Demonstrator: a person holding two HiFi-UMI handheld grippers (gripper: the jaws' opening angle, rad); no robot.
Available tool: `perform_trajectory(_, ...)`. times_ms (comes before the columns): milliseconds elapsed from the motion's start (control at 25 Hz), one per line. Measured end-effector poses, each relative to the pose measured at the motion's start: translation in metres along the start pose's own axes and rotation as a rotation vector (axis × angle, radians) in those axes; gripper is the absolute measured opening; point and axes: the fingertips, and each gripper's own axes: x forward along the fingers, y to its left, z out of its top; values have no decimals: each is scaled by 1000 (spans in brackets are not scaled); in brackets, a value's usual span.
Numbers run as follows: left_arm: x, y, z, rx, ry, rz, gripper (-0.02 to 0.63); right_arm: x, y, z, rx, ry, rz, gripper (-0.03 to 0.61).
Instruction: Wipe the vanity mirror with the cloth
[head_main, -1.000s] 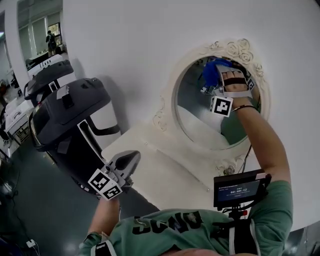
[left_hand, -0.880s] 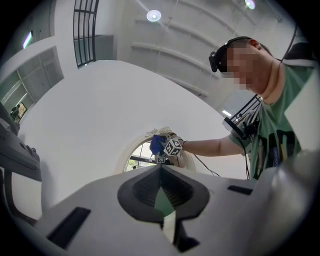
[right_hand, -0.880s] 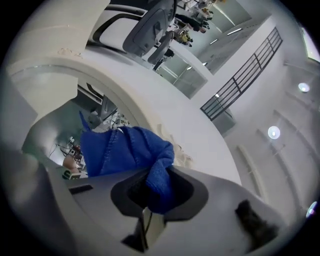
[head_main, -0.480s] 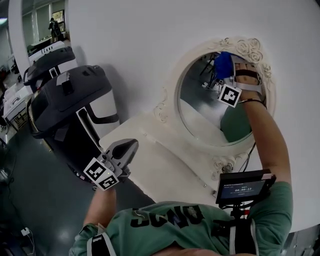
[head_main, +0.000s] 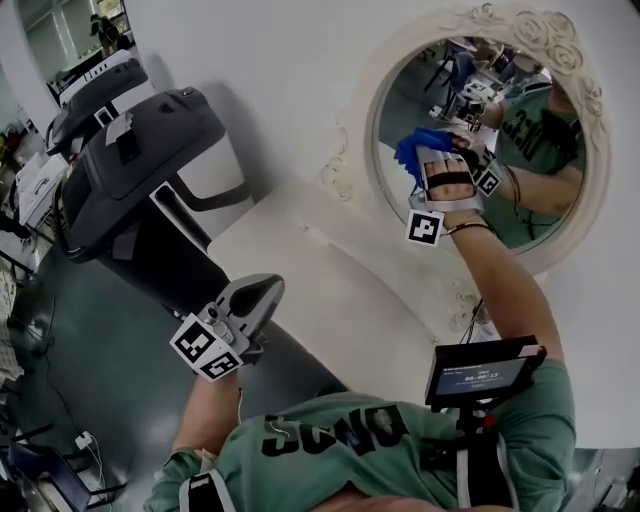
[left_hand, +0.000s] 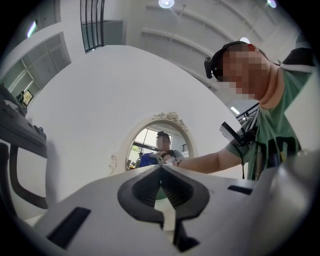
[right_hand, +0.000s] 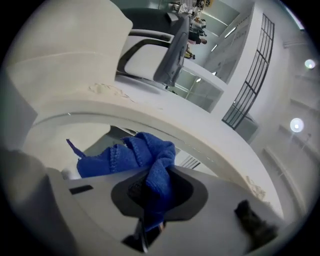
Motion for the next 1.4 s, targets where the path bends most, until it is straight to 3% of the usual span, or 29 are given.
perform_trajectory(160,-19,14,-32,-38,78,56,11,-24,129,74,-24,-87,168,44)
perform_trajectory(280,-26,17,-47,-57,106,76,11,-37,187,100,-42,-99,244,44)
perform_trajectory(440,-28,16,-58,-78,125,89,11,-36,195,102,17,-88,233,43)
perform_trajectory(560,-26,12,-59,-75,122,84,11,-36,206,110,54,-124,282,43)
perform_trajectory(680,-20,10,-51,-46,104,65,11,-33,212,132,186,-205,355,43)
perform_trajectory(760,-21,9,-42,-28,89,59,11,-34,194,142,244,-262,365,44)
perform_trajectory(840,-25,2,-27,-16,67,52,11,-40,158,127,204,-257,349,46)
perform_trajectory(920,-25,-10,-7,-3,36,33,10,-40,97,85,131,-196,277,46)
perform_trajectory(1000,-19,-21,11,16,-3,0,11,-30,21,30,63,-112,147,46)
perform_trajectory(1200,-7,-39,40,70,-89,-71,11,-24,-136,-80,6,53,-88,46)
perform_trajectory(1400,-6,-42,55,77,-127,-92,10,-21,-221,-140,-19,172,-200,46)
